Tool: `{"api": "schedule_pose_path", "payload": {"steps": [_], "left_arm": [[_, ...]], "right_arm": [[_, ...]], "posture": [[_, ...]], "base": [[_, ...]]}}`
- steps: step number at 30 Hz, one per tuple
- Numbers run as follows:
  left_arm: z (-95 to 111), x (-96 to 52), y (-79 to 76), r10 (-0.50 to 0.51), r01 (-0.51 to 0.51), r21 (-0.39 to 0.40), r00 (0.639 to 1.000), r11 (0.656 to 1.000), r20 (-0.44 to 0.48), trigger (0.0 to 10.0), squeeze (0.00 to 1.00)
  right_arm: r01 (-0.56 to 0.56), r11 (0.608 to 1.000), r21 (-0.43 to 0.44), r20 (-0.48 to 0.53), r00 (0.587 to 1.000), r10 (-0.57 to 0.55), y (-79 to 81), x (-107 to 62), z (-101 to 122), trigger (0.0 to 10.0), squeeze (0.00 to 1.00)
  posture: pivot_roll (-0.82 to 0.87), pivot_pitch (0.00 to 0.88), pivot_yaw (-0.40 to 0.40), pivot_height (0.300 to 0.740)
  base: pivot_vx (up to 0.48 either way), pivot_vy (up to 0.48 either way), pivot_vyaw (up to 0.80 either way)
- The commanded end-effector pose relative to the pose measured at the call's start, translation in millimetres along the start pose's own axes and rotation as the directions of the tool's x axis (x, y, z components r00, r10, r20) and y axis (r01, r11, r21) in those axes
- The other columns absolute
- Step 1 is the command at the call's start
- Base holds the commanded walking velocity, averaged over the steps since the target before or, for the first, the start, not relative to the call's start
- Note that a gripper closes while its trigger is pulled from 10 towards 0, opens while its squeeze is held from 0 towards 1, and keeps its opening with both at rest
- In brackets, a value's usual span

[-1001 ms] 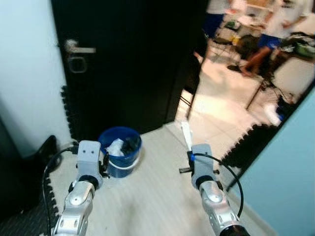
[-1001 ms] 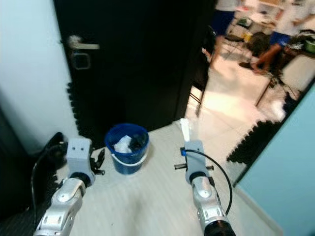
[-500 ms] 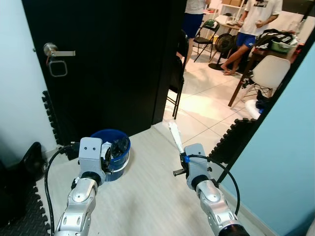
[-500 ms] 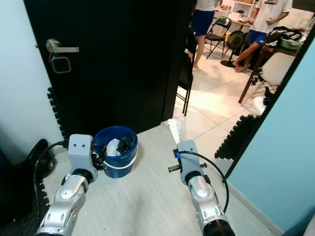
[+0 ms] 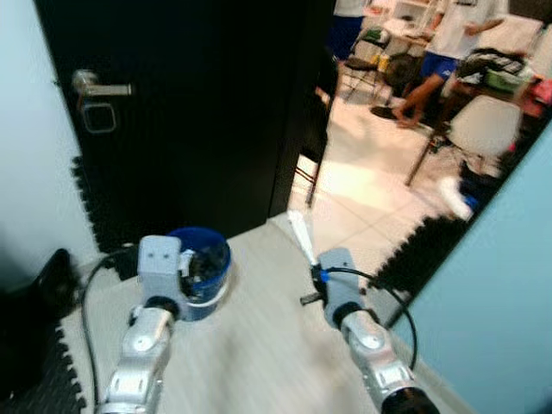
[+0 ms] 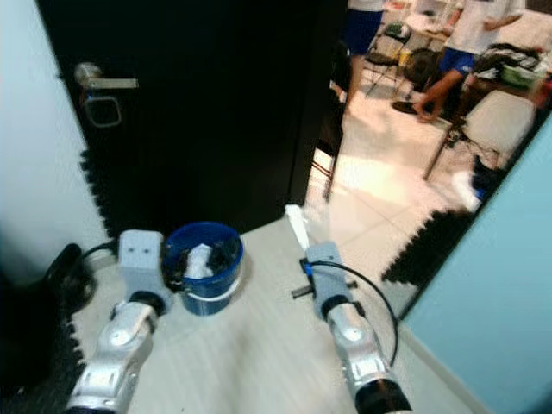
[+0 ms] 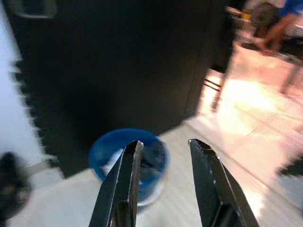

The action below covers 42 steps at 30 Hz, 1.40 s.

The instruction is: Clean up the room

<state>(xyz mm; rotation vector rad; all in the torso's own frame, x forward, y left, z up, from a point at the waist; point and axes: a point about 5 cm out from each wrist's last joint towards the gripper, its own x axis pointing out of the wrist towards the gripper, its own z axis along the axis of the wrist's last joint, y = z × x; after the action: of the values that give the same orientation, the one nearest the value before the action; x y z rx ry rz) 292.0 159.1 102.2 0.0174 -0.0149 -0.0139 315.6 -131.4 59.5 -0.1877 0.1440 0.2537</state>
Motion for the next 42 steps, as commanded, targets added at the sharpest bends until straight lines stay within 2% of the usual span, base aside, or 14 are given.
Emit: {"api": "schedule_pose_path", "payload": {"steps": [1,18,24,31,34,42], "left_arm": [[1,0.8,2.8,0.003,-0.003,0.009,1.000,1.000,0.002,10.0,0.00],[3,2.2,4.0,-0.011,0.011,0.019,1.000,1.000,0.003,10.0,0.00],[3,2.0,3.4,-0.015,0.015,0.020,1.000,1.000,-0.001,10.0,0.00],[2,2.0,3.2,-0.025,0.025,0.024,1.000,0.999,-0.006,10.0,0.00],[2,3.0,3.8,-0.025,0.025,0.026,1.000,0.999,-0.006,10.0,0.00],[0,2.7,6.6,-0.023,0.024,0.029,1.000,0.999,-0.011,10.0,0.00]], "right_arm": [[-0.012,1.000,0.014,-0.002,1.000,0.012,5.5,0.5,-1,10.0,0.00],[0.005,0.999,0.032,0.005,1.000,-0.005,5.1,1.9,0,10.0,0.00],[0.000,1.000,0.004,-0.003,1.000,0.000,5.6,1.1,-1,10.0,0.00],[0.014,1.000,0.005,-0.026,1.000,-0.014,6.8,0.8,-5,10.0,0.00],[0.008,1.000,0.017,-0.028,1.000,-0.007,7.2,0.9,-6,10.0,0.00],[-0.065,0.997,-0.044,-0.031,0.997,0.064,17.3,3.3,-5,10.0,0.00]], "posture": [[0.06,0.000,-0.105,0.740],[0.05,0.000,-0.090,0.740],[0.05,0.000,-0.087,0.740],[0.05,0.000,-0.078,0.740],[0.06,0.000,-0.081,0.740],[0.06,0.000,-0.082,0.740]], "base": [[0.371,0.000,0.00],[0.369,0.000,0.00],[0.371,0.000,0.00],[0.365,0.000,0.54],[0.364,0.000,0.00],[0.358,0.000,0.00]]}}
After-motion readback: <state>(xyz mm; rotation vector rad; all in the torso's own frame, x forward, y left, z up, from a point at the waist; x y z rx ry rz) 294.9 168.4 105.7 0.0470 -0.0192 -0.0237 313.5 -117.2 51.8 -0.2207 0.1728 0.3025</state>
